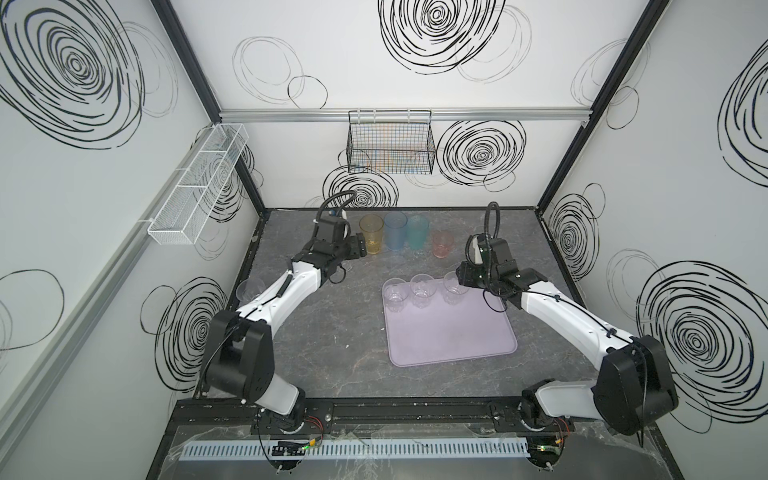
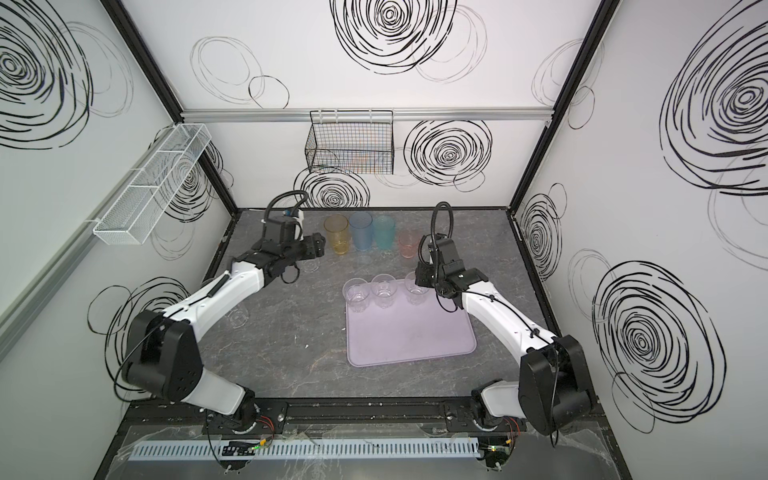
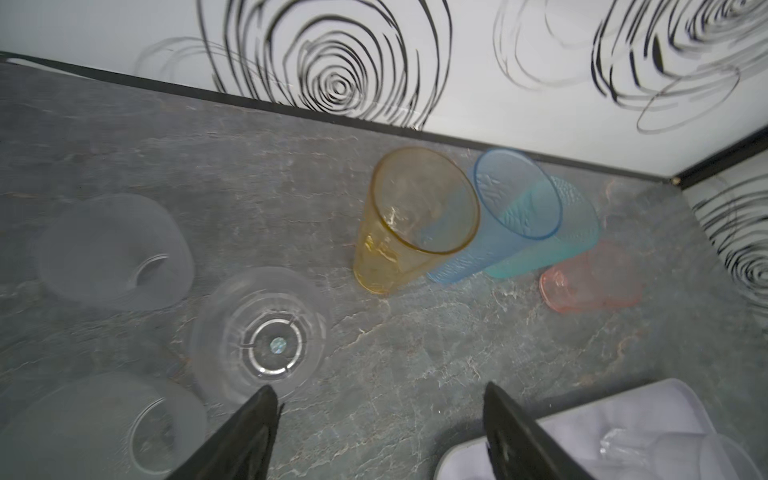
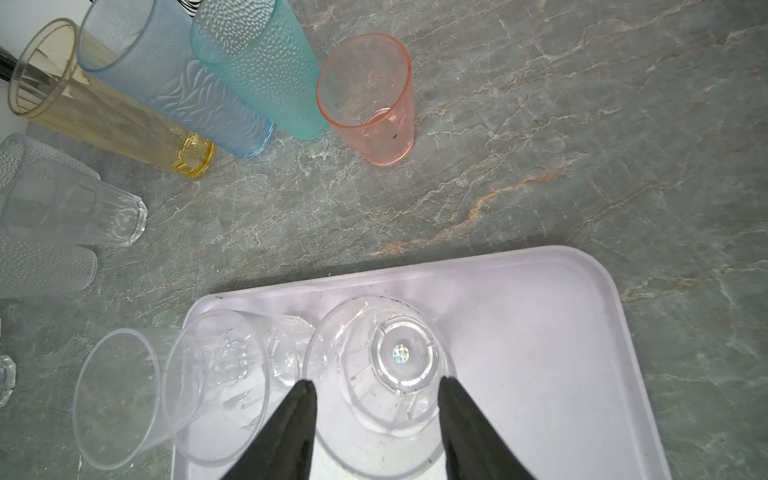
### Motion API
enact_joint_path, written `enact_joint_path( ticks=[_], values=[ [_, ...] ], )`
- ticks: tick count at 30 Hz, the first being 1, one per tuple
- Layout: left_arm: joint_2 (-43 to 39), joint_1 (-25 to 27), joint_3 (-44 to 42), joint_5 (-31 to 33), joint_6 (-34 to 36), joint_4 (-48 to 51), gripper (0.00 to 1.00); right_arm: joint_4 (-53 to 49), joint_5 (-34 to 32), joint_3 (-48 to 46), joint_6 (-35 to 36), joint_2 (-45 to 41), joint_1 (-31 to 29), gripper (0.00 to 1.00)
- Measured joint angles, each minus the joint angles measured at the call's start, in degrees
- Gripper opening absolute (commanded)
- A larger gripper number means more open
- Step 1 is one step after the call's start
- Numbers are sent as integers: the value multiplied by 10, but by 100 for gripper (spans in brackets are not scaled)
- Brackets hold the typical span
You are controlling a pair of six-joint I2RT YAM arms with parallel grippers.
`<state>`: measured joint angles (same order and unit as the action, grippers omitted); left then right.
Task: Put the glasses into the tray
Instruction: 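Grasp a clear cup by the yellow cup with the left gripper while the right hovers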
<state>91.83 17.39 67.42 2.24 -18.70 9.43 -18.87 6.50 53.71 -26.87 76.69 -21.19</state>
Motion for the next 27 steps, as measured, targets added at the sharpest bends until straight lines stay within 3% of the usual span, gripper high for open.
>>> enact_joint_path(
  ticks=[12,19,27],
  values=[
    [102,10,46,66,89,42,69,26,21,-37,-8,-5,0,52],
    [165,10,88,87,123,41,55,29,21,-43,-10,-5,0,52],
    [183,4,90,103,149,39,27,27,22,-42,-17,-6,-2,52]
  ],
)
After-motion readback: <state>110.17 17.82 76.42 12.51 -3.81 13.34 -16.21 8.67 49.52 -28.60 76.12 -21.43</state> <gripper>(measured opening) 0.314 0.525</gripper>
